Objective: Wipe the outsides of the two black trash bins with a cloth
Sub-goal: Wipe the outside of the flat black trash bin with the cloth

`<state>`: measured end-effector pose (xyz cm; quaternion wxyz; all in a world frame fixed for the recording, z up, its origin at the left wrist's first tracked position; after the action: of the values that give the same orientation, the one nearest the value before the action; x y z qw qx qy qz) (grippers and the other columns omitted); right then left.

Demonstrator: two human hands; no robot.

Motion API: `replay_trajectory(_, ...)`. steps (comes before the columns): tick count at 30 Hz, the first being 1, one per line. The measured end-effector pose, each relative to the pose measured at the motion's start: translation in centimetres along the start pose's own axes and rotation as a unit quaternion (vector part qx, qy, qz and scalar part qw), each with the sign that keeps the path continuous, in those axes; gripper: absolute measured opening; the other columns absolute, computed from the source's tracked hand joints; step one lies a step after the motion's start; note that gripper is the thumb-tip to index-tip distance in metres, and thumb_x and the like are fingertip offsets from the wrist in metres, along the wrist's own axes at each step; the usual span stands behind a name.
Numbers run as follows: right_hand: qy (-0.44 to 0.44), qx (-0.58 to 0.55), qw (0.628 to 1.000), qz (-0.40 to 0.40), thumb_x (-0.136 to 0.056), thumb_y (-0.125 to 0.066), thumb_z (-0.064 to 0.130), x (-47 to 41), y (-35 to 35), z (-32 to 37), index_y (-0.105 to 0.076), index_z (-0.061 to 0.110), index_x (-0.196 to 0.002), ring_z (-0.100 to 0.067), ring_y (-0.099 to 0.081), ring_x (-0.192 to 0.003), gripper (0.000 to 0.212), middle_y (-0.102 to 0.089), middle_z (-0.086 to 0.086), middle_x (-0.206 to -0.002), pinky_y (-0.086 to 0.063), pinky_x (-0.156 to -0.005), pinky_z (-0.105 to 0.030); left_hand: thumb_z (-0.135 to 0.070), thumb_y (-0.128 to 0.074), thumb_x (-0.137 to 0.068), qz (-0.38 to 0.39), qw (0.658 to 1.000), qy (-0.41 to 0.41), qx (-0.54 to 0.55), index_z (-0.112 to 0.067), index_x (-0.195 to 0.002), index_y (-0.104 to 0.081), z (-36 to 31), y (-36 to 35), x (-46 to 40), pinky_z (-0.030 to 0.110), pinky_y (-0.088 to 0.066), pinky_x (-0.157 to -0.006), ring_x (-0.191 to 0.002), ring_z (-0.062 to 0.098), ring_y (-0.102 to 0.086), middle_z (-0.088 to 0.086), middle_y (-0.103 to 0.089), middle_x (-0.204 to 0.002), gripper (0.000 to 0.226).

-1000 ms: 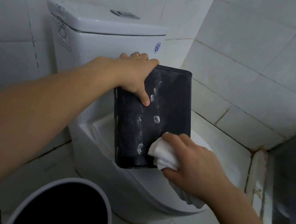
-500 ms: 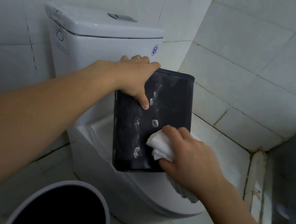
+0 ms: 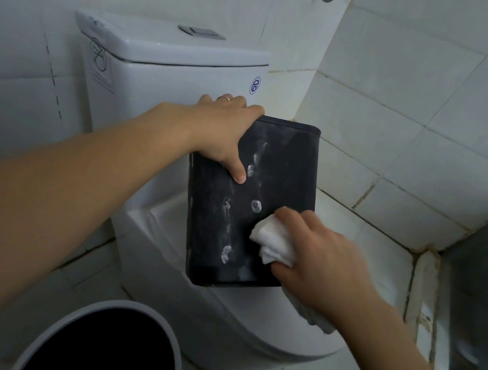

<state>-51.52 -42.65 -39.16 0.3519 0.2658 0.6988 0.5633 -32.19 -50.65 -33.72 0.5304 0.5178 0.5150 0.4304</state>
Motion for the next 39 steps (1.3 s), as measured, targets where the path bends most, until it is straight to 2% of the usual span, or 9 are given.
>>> replay_trajectory(5, 0.061, -0.001, 0.998, 0.027, -0.076, -0.041, 0.057, 0.4, -1.0, 2.8, -0.040, 0.034, -0.133, -0.018, -0.059, -0.075, 0.061, -0.052, 0.010, -0.104, -0.049, -0.055, -0.034, -0.061, -0.087, -0.052, 0.000, 1.000, 0.001, 0.002, -0.024, -0.138, -0.036, -0.1, 0.1, 0.0, 0.046, -0.034, -0.096, -0.124, 0.029, -0.040, 0.004, -0.045, -0.126, 0.106)
replay_trajectory(9, -0.005, 0.013, 1.000, 0.004, -0.081, -0.050, 0.052, -0.2, 0.1, 0.6, -0.036, 0.037, -0.135, -0.020, -0.058, -0.081, 0.058, -0.051, 0.010, -0.114, -0.034, -0.058, -0.029, -0.060, -0.087, -0.053, -0.005, 1.000, -0.005, 0.002, -0.023, -0.138, -0.036, -0.2, 0.3, 0.2, 0.046, -0.034, -0.097, -0.124, 0.029, -0.040, 0.005, -0.044, -0.125, 0.106)
replay_trajectory(12, -0.052, -0.004, 0.999, 0.004, -0.085, -0.051, 0.049, -0.5, 0.7, -0.9, -0.032, 0.039, -0.135, -0.015, -0.043, -0.075, 0.054, -0.050, 0.011, -0.120, -0.031, -0.061, -0.028, -0.061, -0.087, -0.054, -0.002, 1.000, -0.007, 0.000, -0.023, -0.139, -0.035, -0.3, 0.3, 0.4, 0.046, -0.033, -0.098, -0.124, 0.029, -0.040, 0.005, -0.044, -0.127, 0.106)
replay_trajectory(19, -0.038, -0.034, 0.998, -0.028, -0.086, -0.056, 0.049, -0.9, 2.2, -0.3, -0.035, 0.037, -0.137, -0.013, -0.041, -0.075, 0.057, -0.052, 0.009, -0.115, -0.024, -0.056, -0.017, -0.063, -0.085, -0.055, -0.002, 1.000, -0.011, -0.010, -0.022, -0.139, -0.035, -0.5, 0.5, 0.7, 0.047, -0.036, -0.101, -0.124, 0.028, -0.041, 0.004, -0.045, -0.129, 0.106)
replay_trajectory(23, -0.012, -0.016, 0.999, -0.046, -0.081, -0.057, 0.049, -1.9, 2.1, 1.4, -0.042, 0.033, -0.132, -0.019, -0.052, -0.067, 0.055, -0.054, 0.006, -0.102, -0.033, -0.053, -0.028, -0.064, -0.084, -0.055, -0.008, 1.000, -0.014, -0.018, -0.022, -0.139, -0.034, -0.6, 0.5, 0.8, 0.046, -0.036, -0.099, -0.124, 0.028, -0.041, 0.005, -0.045, -0.128, 0.106)
replay_trajectory(28, -0.009, 0.004, 0.998, -0.055, -0.078, -0.057, 0.050, -2.4, 1.1, 1.8, -0.049, 0.030, -0.127, -0.015, -0.037, -0.058, 0.054, -0.054, 0.005, -0.095, -0.028, -0.049, -0.026, -0.064, -0.084, -0.055, -0.011, 1.000, -0.017, -0.023, -0.023, -0.140, -0.033, -0.7, 0.5, 0.8, 0.045, -0.036, -0.098, -0.124, 0.028, -0.041, 0.004, -0.045, -0.128, 0.108)
replay_trajectory(30, -0.010, 0.009, 0.999, -0.038, -0.078, -0.054, 0.051, -2.0, 0.8, 1.8, -0.046, 0.031, -0.130, -0.017, -0.044, -0.060, 0.056, -0.053, 0.006, -0.098, -0.033, -0.050, -0.027, -0.065, -0.085, -0.054, -0.011, 1.000, -0.018, -0.023, -0.023, -0.139, -0.033, -0.7, 0.5, 0.8, 0.045, -0.036, -0.098, -0.124, 0.028, -0.041, 0.004, -0.045, -0.128, 0.108)
replay_trajectory(33, -0.010, -0.010, 1.000, 0.011, -0.082, -0.050, 0.054, -0.8, 0.1, 1.8, -0.034, 0.036, -0.135, -0.018, -0.058, -0.077, 0.059, -0.050, 0.010, -0.110, -0.045, -0.061, -0.030, -0.065, -0.084, -0.054, -0.010, 1.000, -0.017, -0.020, -0.024, -0.138, -0.035, -0.5, 0.5, 0.8, 0.045, -0.036, -0.097, -0.123, 0.028, -0.042, 0.004, -0.046, -0.127, 0.106)
replay_trajectory(39, -0.092, -0.105, 0.990, -0.032, -0.080, -0.055, 0.066, -2.0, 1.0, 0.6, -0.036, 0.038, -0.128, -0.023, -0.060, -0.087, 0.059, -0.052, 0.010, -0.106, -0.042, -0.065, -0.032, -0.065, -0.085, -0.054, -0.015, 0.999, -0.022, -0.022, -0.023, -0.138, -0.035, -0.8, 0.6, 1.0, 0.045, -0.036, -0.096, -0.122, 0.028, -0.042, 0.004, -0.046, -0.127, 0.106)
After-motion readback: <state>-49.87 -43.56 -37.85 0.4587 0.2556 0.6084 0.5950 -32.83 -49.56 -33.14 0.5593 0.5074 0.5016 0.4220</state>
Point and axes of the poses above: each hand's wrist, its own x-axis away from the middle knuckle, its own y-axis out of the back of the hand, z = x × y, the point moved 7 cm from there along -x, towards the middle knuckle
